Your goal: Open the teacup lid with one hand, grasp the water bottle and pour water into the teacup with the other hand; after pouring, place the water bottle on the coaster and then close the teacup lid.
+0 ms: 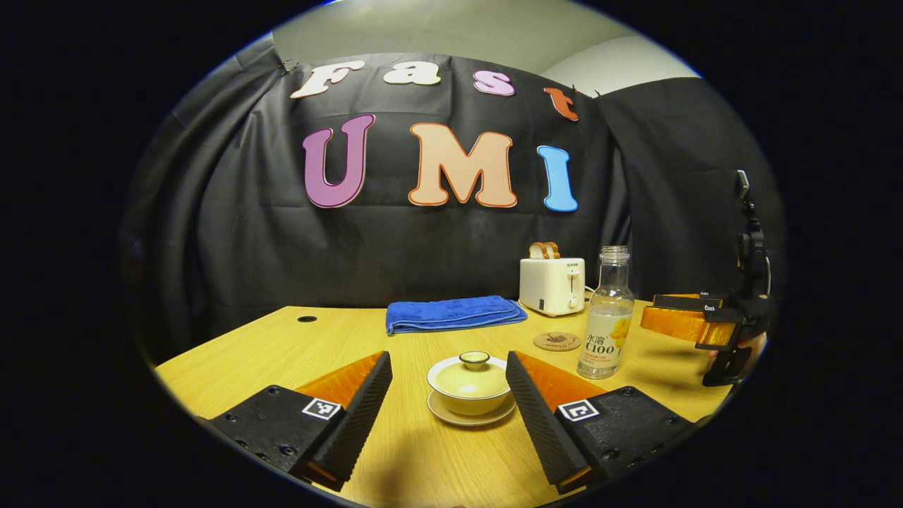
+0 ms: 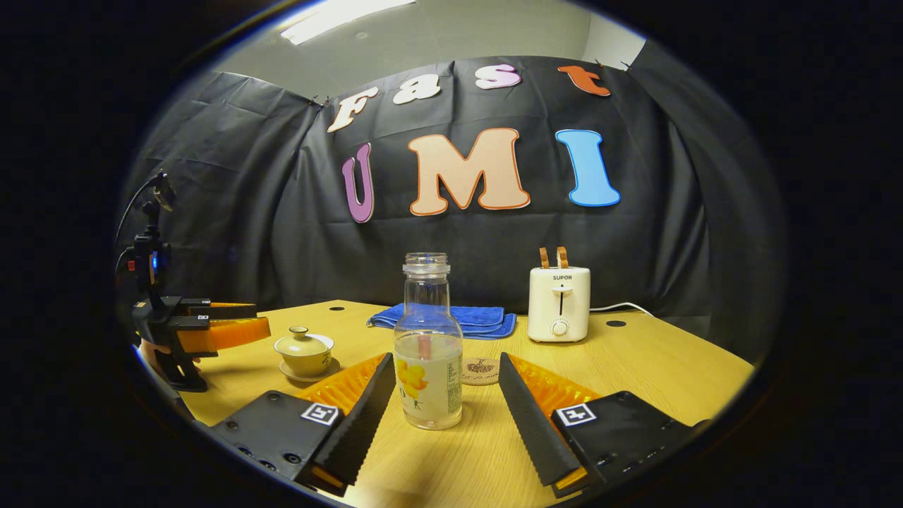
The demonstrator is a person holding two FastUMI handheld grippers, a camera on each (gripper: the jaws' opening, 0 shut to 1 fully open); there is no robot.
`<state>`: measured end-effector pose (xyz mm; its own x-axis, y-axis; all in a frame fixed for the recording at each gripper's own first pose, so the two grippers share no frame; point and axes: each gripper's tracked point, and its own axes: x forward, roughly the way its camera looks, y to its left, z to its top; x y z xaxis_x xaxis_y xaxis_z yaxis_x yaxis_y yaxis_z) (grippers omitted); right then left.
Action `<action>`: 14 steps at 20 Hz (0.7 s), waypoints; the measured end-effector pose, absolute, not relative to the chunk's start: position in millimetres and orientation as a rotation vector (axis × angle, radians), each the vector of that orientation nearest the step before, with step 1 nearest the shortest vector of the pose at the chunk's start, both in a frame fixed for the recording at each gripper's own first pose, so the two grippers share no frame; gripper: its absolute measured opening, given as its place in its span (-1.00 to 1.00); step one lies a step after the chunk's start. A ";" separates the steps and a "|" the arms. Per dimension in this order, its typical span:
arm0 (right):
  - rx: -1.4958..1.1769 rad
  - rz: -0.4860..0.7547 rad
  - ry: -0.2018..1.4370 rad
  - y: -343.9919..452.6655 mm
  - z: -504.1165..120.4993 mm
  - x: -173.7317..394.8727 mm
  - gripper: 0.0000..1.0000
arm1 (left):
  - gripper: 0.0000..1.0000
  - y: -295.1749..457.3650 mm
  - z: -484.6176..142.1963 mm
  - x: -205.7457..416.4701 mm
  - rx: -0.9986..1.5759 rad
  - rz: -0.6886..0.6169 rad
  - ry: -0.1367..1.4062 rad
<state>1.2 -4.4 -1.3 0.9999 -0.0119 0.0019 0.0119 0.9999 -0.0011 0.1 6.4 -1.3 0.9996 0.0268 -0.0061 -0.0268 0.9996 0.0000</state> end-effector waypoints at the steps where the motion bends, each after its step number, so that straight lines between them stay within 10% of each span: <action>1: -0.001 -0.012 -0.002 -4.0 -1.0 1.1 0.89 | 0.91 6.2 -0.9 0.6 -0.001 0.027 0.005; 14: 0.000 -0.010 -0.003 -2.2 0.6 -1.9 0.89 | 0.91 -8.2 -0.5 15.1 -0.001 -0.029 0.008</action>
<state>-1.9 -2.2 0.6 0.9999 -0.0101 0.0027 0.0101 0.9999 0.0002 15.1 -8.2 -0.5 0.9996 -0.0288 -0.0079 0.0288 0.9996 -0.0007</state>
